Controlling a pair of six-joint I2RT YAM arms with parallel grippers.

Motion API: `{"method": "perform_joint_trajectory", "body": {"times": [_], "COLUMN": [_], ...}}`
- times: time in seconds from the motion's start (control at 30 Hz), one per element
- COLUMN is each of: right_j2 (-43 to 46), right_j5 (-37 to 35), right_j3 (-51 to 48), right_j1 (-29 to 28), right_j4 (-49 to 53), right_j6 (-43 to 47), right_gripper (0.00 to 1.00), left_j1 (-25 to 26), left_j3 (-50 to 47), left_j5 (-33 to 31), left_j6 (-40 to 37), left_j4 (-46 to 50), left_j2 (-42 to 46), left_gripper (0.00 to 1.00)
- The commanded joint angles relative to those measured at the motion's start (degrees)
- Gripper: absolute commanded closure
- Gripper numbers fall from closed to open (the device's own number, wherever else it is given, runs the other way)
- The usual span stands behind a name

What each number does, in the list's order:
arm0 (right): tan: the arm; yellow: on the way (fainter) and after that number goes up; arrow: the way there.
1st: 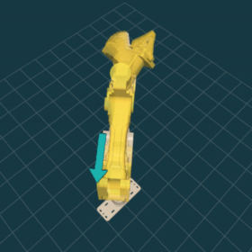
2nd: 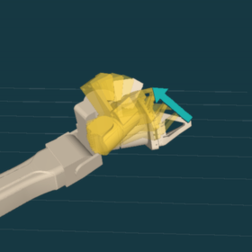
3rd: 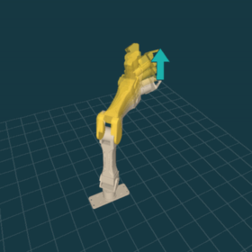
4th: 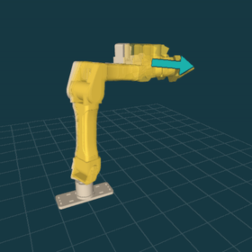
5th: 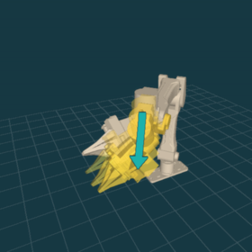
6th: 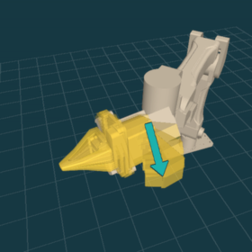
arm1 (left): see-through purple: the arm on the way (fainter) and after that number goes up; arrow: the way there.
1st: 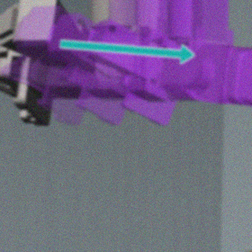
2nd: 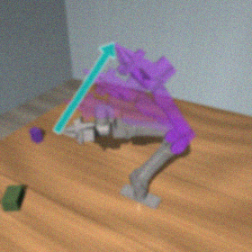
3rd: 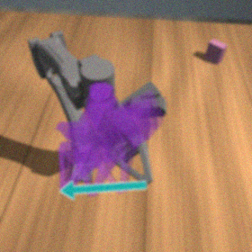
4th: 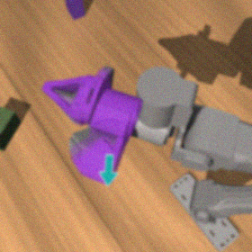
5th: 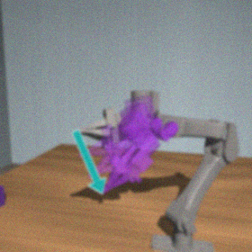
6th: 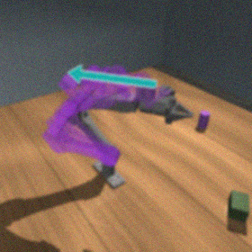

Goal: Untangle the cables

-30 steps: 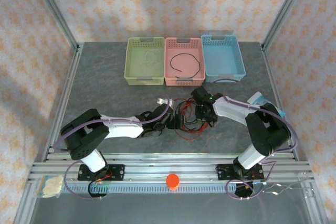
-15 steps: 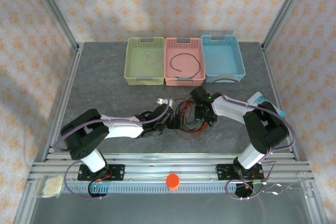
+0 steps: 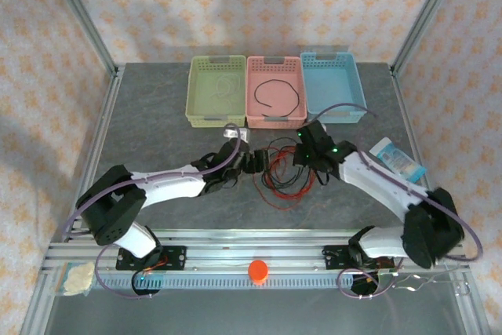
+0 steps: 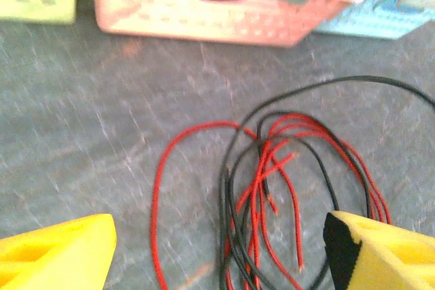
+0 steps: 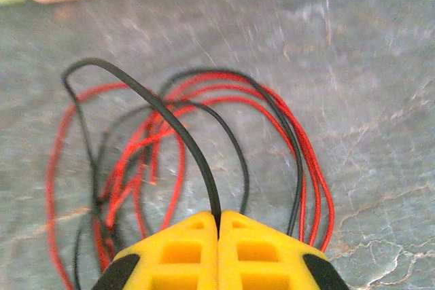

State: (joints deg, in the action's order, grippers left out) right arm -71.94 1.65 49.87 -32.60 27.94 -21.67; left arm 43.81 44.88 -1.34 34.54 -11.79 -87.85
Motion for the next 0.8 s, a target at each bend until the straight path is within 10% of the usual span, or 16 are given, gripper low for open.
{"method": "perform_joint_trajectory", "body": {"times": [0.0,0.77], "right_j2": [4.0,11.9], "right_j5": [-1.9,-6.6], "right_j3": [1.2,21.0], "right_j1": [-0.1,-0.1], "right_j4": [-1.0,3.8], "right_j6": [4.7,13.4], "right_gripper": [1.00,1.00], "left_j1": [-2.1,-9.7], "left_j3": [2.6,10.5], "left_j5": [1.8,18.6], "left_j6": [-4.8,-11.0], "left_j4": [1.0,-7.2], "left_j2": [2.0,2.3], "left_gripper": [0.18,0.20]}}
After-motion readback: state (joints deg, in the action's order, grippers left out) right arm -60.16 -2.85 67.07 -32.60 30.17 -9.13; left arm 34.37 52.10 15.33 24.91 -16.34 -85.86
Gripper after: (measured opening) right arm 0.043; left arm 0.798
